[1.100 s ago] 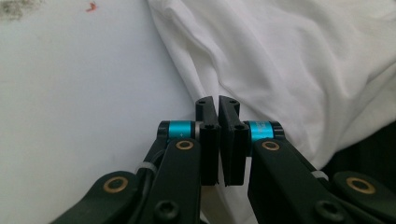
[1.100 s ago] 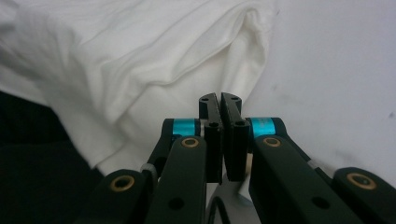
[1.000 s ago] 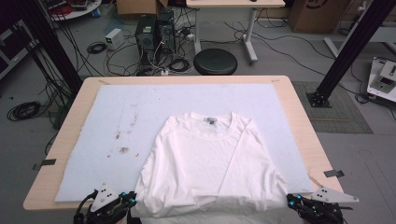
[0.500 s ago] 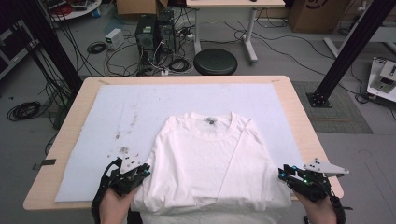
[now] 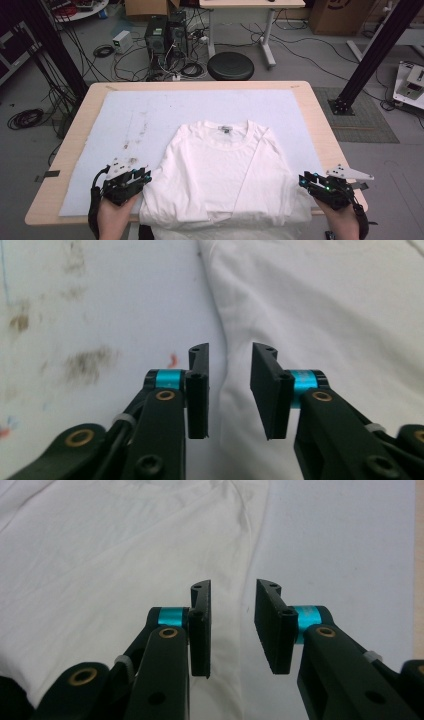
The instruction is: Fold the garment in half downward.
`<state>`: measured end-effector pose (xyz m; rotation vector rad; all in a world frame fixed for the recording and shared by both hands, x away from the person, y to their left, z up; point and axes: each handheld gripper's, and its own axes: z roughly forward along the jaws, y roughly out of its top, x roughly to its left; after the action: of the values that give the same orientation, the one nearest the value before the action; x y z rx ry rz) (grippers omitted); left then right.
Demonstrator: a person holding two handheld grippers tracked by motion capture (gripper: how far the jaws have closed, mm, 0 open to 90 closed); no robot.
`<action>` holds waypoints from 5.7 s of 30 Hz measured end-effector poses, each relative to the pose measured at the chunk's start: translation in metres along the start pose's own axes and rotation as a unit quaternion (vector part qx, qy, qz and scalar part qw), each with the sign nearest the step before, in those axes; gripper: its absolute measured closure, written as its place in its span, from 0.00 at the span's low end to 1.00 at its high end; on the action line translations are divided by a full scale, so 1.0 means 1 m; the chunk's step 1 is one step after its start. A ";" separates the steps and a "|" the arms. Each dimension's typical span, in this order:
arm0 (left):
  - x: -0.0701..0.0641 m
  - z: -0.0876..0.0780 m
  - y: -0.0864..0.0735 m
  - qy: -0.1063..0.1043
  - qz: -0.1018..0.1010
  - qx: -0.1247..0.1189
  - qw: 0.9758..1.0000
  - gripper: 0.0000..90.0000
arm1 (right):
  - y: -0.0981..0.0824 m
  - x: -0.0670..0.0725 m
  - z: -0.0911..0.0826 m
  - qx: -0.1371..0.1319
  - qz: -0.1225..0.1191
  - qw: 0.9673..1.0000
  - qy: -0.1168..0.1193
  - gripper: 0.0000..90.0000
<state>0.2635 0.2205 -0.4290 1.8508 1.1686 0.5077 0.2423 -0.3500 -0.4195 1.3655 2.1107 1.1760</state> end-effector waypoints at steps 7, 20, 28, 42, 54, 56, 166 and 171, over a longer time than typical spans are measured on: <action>-0.002 0.057 0.056 -0.020 0.057 0.014 0.998 0.66 | 0.029 -0.004 0.021 -0.010 0.000 1.000 0.016 0.69; -0.006 0.136 0.094 0.003 0.214 0.100 0.972 0.67 | 0.049 -0.007 0.052 -0.010 0.007 0.999 0.040 0.64; -0.004 0.149 0.095 0.009 0.251 0.140 0.958 0.97 | 0.048 -0.009 0.062 -0.003 0.001 0.999 0.048 0.63; 0.039 0.131 0.108 0.025 0.113 0.068 0.991 0.97 | 0.056 -0.017 0.067 -0.007 0.015 0.999 0.048 0.66; 0.033 0.146 0.100 0.008 0.103 0.091 0.991 0.81 | 0.064 -0.024 0.100 0.024 0.002 1.000 0.004 0.68; 0.029 0.148 0.100 0.009 0.120 0.099 0.988 0.79 | 0.067 -0.018 0.107 0.029 -0.032 0.999 0.000 0.68; 0.000 0.078 0.103 -0.067 0.124 -0.009 0.990 0.99 | 0.106 0.014 0.094 -0.045 -0.079 0.996 0.026 1.00; -0.009 0.061 0.090 -0.077 0.128 -0.022 0.989 0.99 | 0.089 0.025 0.082 -0.053 -0.087 0.994 0.032 1.00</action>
<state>0.3487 0.1682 -0.3859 1.9763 0.8167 0.5187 0.3367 -0.2748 -0.3928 1.0870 2.1302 1.2546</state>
